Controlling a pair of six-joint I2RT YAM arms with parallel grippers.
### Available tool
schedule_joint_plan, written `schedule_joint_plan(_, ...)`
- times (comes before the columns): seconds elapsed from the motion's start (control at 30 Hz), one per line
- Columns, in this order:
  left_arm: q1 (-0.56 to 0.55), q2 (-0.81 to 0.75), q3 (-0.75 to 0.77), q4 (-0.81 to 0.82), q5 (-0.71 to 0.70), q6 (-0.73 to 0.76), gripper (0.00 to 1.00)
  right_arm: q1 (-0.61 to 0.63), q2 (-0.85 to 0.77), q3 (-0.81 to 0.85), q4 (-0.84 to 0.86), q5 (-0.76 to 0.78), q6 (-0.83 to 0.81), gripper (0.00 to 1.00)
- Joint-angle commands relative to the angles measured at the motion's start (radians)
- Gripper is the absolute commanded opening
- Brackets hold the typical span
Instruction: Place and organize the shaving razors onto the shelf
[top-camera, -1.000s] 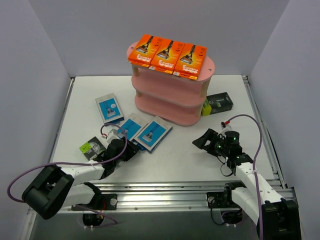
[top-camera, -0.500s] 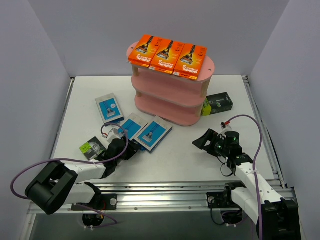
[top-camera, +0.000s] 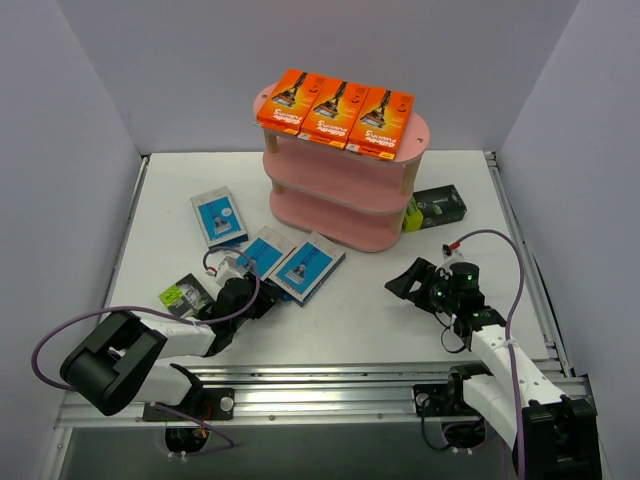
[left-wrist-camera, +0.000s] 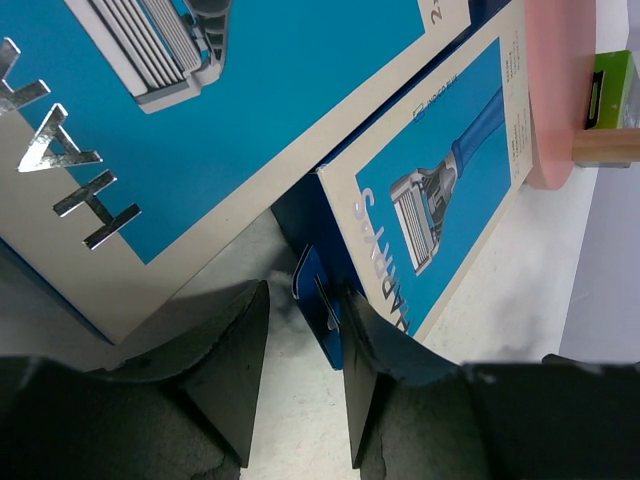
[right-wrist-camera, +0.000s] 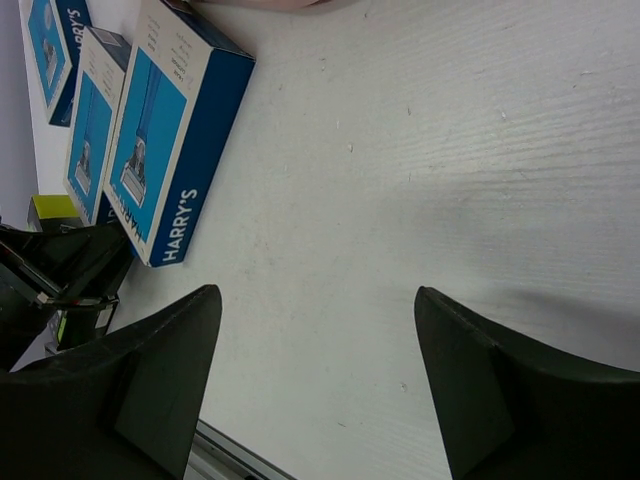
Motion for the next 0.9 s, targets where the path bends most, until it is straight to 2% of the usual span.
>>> schedule_joint_plan(0.0, -0.004, 0.024, -0.013, 0.061, -0.009, -0.022, 0.43, -0.008, 0.005, -0.002, 0.030, -0.019, -0.017, 0.73)
schedule_joint_plan(0.1, -0.006, 0.035, -0.020, 0.075, -0.012, -0.042, 0.40, -0.008, 0.008, -0.002, 0.030, -0.018, -0.017, 0.73)
schedule_joint_plan(0.33, -0.029, 0.065, -0.021, 0.098, -0.049, -0.096, 0.22, -0.008, 0.009, -0.002, 0.032, -0.018, -0.017, 0.74)
schedule_joint_plan(0.53, -0.029, 0.073, -0.020, 0.107, -0.067, -0.116, 0.18, -0.010, 0.009, -0.002, 0.027, -0.018, -0.019, 0.74)
schedule_joint_plan(0.67, -0.030, 0.056, -0.027, 0.092, -0.078, -0.128, 0.09, -0.010, 0.006, -0.002, 0.029, -0.018, -0.019, 0.74)
schedule_joint_plan(0.7, -0.030, 0.044, -0.029, 0.078, -0.082, -0.139, 0.03, -0.010, 0.006, -0.002, 0.029, -0.018, -0.019, 0.74)
schedule_joint_plan(0.87, -0.030, -0.008, -0.029, 0.029, -0.090, -0.148, 0.02, -0.008, 0.005, -0.001, 0.022, -0.018, -0.019, 0.74)
